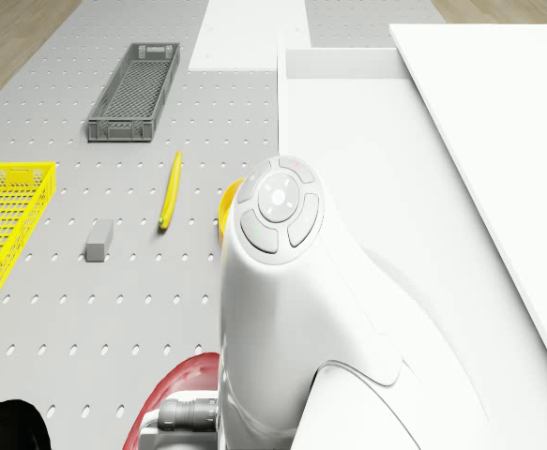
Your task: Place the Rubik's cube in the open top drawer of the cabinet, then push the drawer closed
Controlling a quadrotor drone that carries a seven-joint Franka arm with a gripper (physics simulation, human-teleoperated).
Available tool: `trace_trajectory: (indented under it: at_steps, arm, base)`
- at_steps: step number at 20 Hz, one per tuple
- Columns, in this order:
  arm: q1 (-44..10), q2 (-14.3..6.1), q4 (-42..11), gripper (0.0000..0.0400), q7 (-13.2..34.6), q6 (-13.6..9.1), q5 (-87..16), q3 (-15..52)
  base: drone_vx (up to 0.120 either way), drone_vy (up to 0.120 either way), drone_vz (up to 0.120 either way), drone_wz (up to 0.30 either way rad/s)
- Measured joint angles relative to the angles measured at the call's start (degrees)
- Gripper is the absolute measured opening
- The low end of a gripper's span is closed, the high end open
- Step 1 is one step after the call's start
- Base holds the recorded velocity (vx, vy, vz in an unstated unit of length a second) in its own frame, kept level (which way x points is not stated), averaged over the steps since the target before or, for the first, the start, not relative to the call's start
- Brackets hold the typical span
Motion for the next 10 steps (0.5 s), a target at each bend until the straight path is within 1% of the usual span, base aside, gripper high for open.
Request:
trace_trajectory:
  at_steps: [8, 10]
  arm:
    - [0.0, -0.1, 0.0, 0.0321, 0.0, 0.1, 0.0, 0.0]
    - [0.0, -0.1, 0.0, 0.0321, 0.0, 0.1, 0.1, 0.0]
  base:
    - [0.000, -0.120, 0.000, 0.000]
    - [0.100, -0.120, 0.000, 0.000]
